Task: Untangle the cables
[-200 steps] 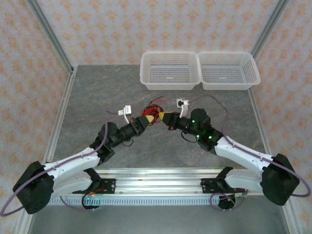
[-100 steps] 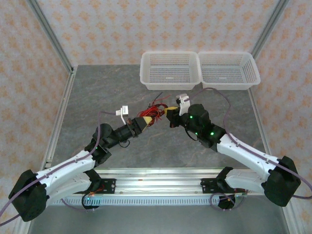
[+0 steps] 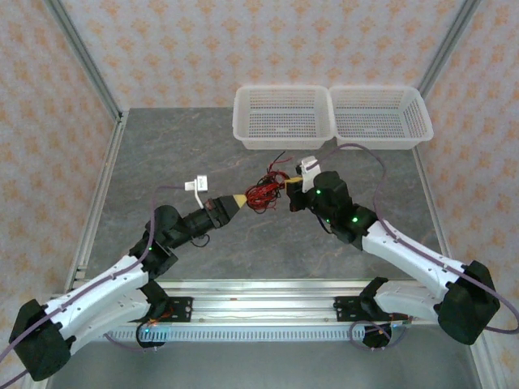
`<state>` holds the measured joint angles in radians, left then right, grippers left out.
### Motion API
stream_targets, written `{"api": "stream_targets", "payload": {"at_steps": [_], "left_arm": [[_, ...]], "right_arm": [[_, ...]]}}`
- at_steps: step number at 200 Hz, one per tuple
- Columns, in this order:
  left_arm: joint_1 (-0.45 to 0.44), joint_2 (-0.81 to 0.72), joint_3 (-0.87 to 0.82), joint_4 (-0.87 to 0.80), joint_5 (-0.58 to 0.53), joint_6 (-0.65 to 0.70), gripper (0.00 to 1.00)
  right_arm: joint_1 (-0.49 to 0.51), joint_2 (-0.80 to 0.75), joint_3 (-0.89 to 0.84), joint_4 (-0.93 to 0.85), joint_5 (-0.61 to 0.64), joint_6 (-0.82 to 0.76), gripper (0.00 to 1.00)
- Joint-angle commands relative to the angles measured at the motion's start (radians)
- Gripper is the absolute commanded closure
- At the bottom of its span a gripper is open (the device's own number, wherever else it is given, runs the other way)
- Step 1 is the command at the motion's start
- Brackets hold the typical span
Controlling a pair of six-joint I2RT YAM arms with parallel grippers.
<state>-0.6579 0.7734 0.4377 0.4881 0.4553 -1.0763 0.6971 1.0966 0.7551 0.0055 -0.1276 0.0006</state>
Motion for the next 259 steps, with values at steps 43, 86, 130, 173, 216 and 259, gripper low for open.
{"api": "stream_targets", "payload": {"at_steps": [43,86,130,173,216,259], "left_arm": [[0.012,-0.020,0.088,-0.216,-0.096,0.147,0.73],[0.009,0.072,0.128,-0.233,-0.005,0.211,0.43],[0.004,0.190,0.151,-0.168,0.071,0.199,0.30],[-0.003,0.309,0.107,0.064,0.128,0.080,0.20],[-0.005,0.384,0.145,-0.027,0.072,0.115,0.13],[-0.001,0.398,0.186,-0.155,-0.082,0.164,0.05]], "right_arm": [[-0.002,-0.004,0.052,-0.061,0.006,0.015,1.00],[-0.002,0.008,0.056,-0.057,-0.048,0.174,1.00],[-0.001,-0.006,0.019,-0.008,-0.096,0.224,1.00],[0.005,-0.026,-0.020,0.050,-0.123,0.230,1.00],[0.013,-0.046,-0.037,0.093,-0.150,0.247,1.00],[0.013,-0.092,-0.073,0.147,-0.199,0.291,1.00]]}}
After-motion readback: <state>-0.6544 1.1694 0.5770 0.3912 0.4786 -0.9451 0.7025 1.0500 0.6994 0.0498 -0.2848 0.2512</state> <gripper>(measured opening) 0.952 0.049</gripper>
